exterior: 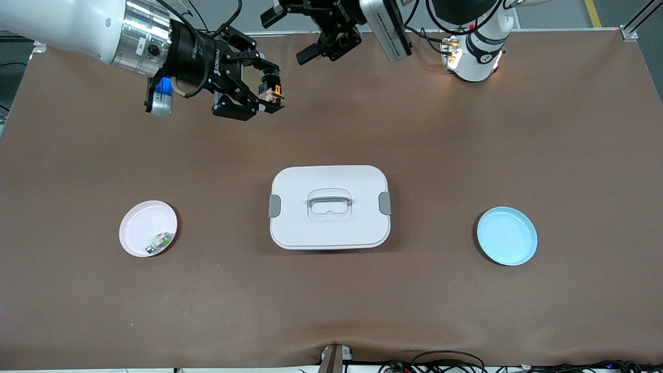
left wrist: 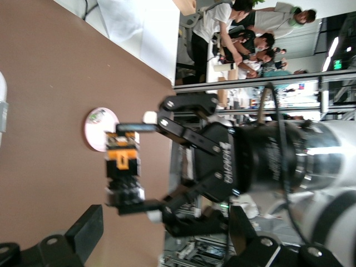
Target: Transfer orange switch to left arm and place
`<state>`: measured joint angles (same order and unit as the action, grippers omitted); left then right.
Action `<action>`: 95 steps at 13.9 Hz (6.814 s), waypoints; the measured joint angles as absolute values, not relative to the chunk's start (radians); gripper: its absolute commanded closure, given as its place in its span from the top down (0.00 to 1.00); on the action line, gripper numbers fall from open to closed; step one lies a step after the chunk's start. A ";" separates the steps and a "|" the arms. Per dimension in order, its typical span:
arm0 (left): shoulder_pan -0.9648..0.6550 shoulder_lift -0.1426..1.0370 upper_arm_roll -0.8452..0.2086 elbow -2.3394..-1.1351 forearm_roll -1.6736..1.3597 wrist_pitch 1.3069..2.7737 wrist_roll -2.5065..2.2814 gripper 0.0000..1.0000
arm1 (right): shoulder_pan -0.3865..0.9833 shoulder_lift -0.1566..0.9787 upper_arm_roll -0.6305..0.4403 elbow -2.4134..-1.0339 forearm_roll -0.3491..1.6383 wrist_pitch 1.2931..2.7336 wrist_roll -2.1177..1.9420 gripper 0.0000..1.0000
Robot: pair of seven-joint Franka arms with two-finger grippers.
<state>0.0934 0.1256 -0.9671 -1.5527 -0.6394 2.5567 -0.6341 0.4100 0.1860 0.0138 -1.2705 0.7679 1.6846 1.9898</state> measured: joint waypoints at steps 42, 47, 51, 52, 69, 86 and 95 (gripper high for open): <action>-0.136 0.289 -0.842 -1.576 -0.406 2.751 -0.760 0.13 | 0.418 0.174 0.011 -1.298 0.721 1.646 1.875 0.00; -0.136 0.289 -0.842 -1.577 -0.406 2.748 -0.766 0.01 | 0.419 0.174 0.011 -1.299 0.720 1.645 1.875 0.04; -0.136 0.289 -0.842 -1.577 -0.406 2.747 -0.767 0.01 | 0.419 0.174 0.011 -1.300 0.720 1.645 1.875 1.00; -0.136 0.289 -0.842 -1.576 -0.406 2.746 -0.767 0.01 | 0.419 0.174 0.011 -1.301 0.720 1.645 1.875 1.00; -0.091 0.322 -0.833 -1.609 -0.290 2.559 -0.791 0.00 | 0.211 0.169 -0.017 -1.300 0.669 1.412 1.358 1.00; -0.360 0.491 -0.649 -1.570 -0.148 2.665 -0.872 0.00 | 0.147 0.194 -0.019 -1.441 0.428 1.435 0.983 1.00; -0.357 0.491 -0.647 -1.569 -0.148 2.664 -0.872 0.01 | 0.246 0.141 0.006 -1.694 0.625 1.760 1.254 1.00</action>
<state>-0.3568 0.4911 -0.6470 -1.5690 -0.1481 2.6642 -0.8716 0.2455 0.1408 0.0062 -1.6938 0.6248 1.7597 1.2541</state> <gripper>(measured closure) 0.652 0.000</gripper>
